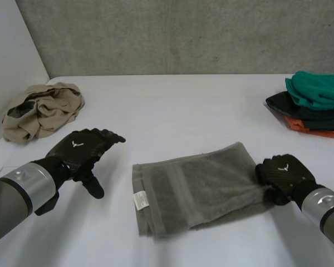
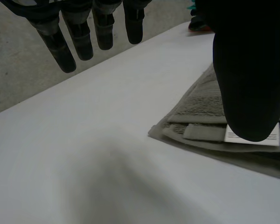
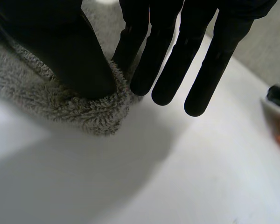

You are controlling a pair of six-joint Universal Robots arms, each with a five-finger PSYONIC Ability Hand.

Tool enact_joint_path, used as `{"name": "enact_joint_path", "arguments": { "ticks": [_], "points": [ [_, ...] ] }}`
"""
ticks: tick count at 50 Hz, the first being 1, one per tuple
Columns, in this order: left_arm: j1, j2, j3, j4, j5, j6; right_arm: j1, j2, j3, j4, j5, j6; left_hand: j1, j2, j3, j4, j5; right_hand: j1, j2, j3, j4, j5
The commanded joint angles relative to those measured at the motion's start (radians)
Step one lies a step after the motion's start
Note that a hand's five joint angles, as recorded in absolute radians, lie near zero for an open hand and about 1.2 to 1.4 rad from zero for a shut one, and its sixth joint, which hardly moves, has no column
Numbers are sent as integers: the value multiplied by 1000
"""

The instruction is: Fold the laundry.

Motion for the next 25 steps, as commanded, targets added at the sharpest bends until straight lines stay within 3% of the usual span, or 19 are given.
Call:
{"name": "enact_joint_path", "arguments": {
  "ticks": [1, 5, 11, 15, 17, 18, 19, 22, 25],
  "points": [
    [18, 18, 3, -2, 4, 0, 216, -113, -81, -21, 92, 29, -16, -32, -37, -27, -51, 366, 215, 210, 203, 233],
    [24, 38, 8, -3, 3, -3, 412, -136, -127, -27, 109, 52, -16, -32, -37, -27, -51, 366, 215, 210, 203, 233],
    [16, 58, 5, -2, -3, -29, 705, -21, -159, -99, 93, 54, -16, -32, -37, -27, -51, 366, 215, 210, 203, 233],
    [-3, 58, 8, 0, -12, -58, 768, 106, -208, -84, 119, 38, -16, -32, -37, -27, -51, 366, 215, 210, 203, 233],
    [-22, 56, 12, 3, -25, -75, 778, 142, -235, -48, 155, 37, -16, -32, -37, -27, -51, -11, -161, -166, -174, -144],
    [-30, 56, 14, 3, -29, -83, 772, 148, -261, -11, 203, 49, -16, -32, -37, -27, -51, -595, -745, -750, -758, -727],
    [-39, 55, 17, 4, -37, -89, 764, 143, -271, 1, 234, 64, -16, -32, -37, -27, -51, -847, -998, -1003, -1011, -980],
    [-79, 49, 32, 14, -72, -113, 727, 105, -283, 8, 305, 159, -16, -32, -37, -27, -51, -856, -1006, -1011, -1019, -989],
    [-134, 46, 57, 27, -127, -143, 680, 50, -282, 9, 293, 250, -16, -32, -37, -27, -51, -856, -1006, -1011, -1019, -989]
  ]
}}
